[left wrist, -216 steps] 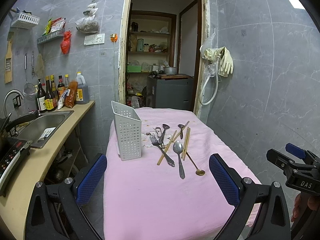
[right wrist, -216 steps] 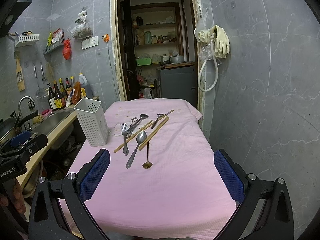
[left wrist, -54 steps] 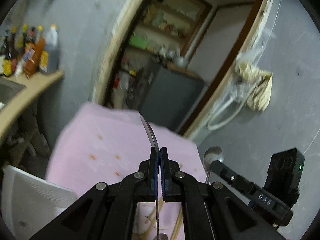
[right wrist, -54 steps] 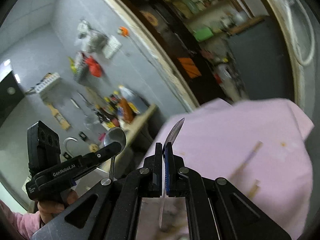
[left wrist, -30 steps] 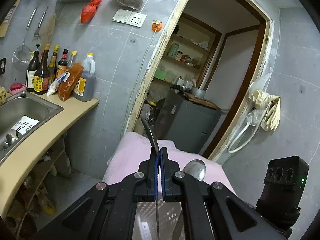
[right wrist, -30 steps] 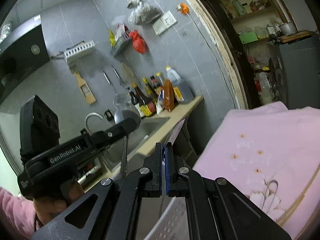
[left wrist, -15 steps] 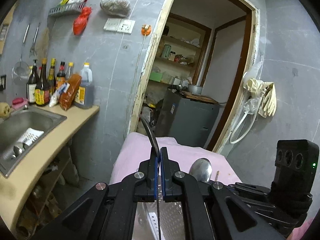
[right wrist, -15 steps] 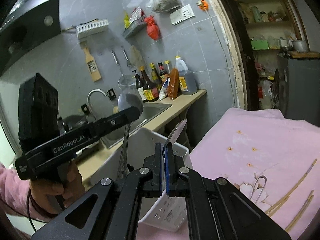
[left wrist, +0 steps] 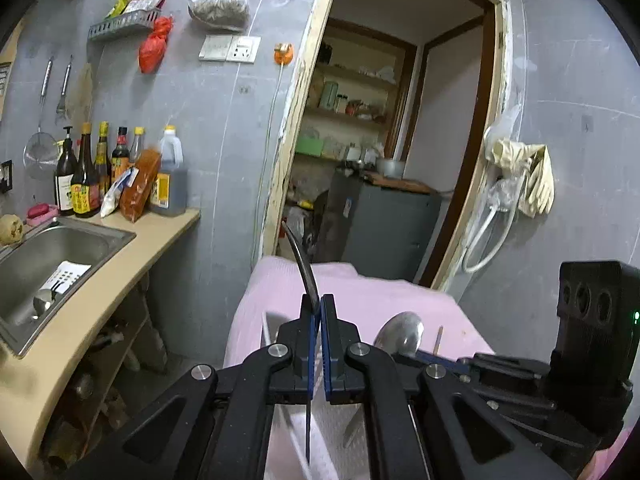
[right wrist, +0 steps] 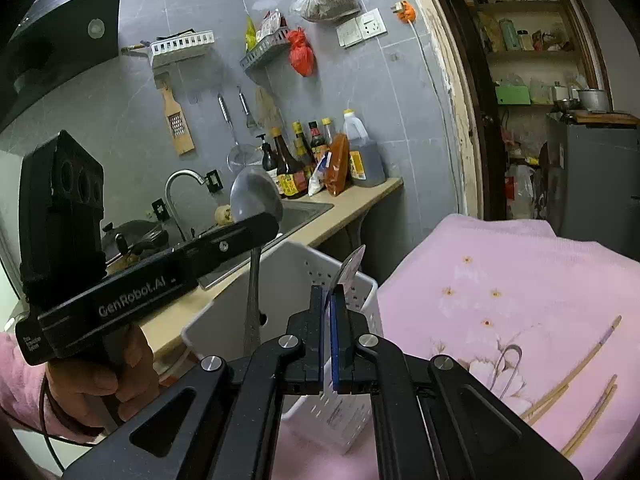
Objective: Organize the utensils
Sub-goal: 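Lower the spoons into the white holder and open both tools, then withdraw both tools from the holder back over the table, then grasp a wooden chopstick with the left tool while the right tool grasps another, then lift both chopsticks upright and carry them over the white holder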
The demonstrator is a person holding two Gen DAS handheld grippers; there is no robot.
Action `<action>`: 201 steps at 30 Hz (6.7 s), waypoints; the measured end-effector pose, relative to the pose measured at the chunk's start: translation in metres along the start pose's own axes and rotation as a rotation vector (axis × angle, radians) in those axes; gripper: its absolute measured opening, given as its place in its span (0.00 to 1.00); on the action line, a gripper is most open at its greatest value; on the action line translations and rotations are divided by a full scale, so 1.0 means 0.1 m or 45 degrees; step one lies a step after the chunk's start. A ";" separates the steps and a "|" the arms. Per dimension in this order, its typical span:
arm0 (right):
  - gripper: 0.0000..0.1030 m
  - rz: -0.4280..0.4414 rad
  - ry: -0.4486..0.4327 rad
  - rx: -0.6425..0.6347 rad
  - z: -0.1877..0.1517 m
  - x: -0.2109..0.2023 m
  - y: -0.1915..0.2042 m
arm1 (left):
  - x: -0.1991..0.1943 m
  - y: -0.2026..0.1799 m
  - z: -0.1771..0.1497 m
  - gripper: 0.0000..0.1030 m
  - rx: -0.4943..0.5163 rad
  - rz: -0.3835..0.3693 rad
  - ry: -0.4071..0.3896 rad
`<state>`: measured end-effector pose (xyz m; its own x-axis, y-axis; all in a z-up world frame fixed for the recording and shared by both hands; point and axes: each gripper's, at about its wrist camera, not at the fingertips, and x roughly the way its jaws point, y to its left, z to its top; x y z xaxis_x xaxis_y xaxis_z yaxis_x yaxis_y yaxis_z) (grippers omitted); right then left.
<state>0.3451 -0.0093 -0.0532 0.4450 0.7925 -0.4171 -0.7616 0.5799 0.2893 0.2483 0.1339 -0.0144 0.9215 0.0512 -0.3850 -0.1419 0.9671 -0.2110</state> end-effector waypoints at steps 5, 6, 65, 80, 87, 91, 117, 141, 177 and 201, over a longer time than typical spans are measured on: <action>0.11 -0.006 0.008 0.038 -0.04 -0.05 -0.03 | -0.06 0.06 -0.03 0.04 -0.045 0.001 0.042; 0.16 -0.009 0.001 0.042 -0.04 -0.07 -0.03 | -0.06 0.06 -0.03 0.04 -0.047 0.002 0.050; 0.99 -0.851 -0.104 0.268 -0.56 -1.65 -1.96 | 1.33 -1.78 -0.55 0.99 0.142 -0.029 0.287; 0.71 -0.681 0.160 0.443 -0.97 -0.95 -2.43 | 2.22 -1.57 -0.92 0.47 0.062 -0.168 0.633; 0.71 -0.643 0.285 0.394 -1.01 -0.62 -2.28 | 2.26 -1.45 -1.01 0.36 0.033 -0.217 0.704; 0.71 -0.630 0.349 0.373 -1.04 -0.45 -2.16 | 2.24 -1.42 -1.04 0.35 0.022 -0.229 0.713; 0.51 -0.796 0.507 0.309 -1.02 -0.34 -2.02 | 2.39 -1.61 -1.03 0.20 0.222 -0.235 0.804; 0.13 -0.756 0.410 0.711 -1.06 -0.44 -2.49 | 2.95 -2.23 -0.90 0.09 0.474 -0.217 0.922; 0.06 -0.546 -0.095 0.496 -0.40 -1.41 -1.42 | 0.95 -1.43 -0.26 0.07 0.236 -0.393 0.583; 0.06 -0.330 -0.473 0.054 0.92 -1.32 0.32 | -0.13 -0.18 0.94 0.07 0.058 -0.188 -0.001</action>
<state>0.3053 -0.0781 0.0908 0.7630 0.6299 -0.1450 -0.5864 0.7689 0.2548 0.2725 0.1389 0.0787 0.9314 -0.0923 -0.3520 0.0119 0.9745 -0.2241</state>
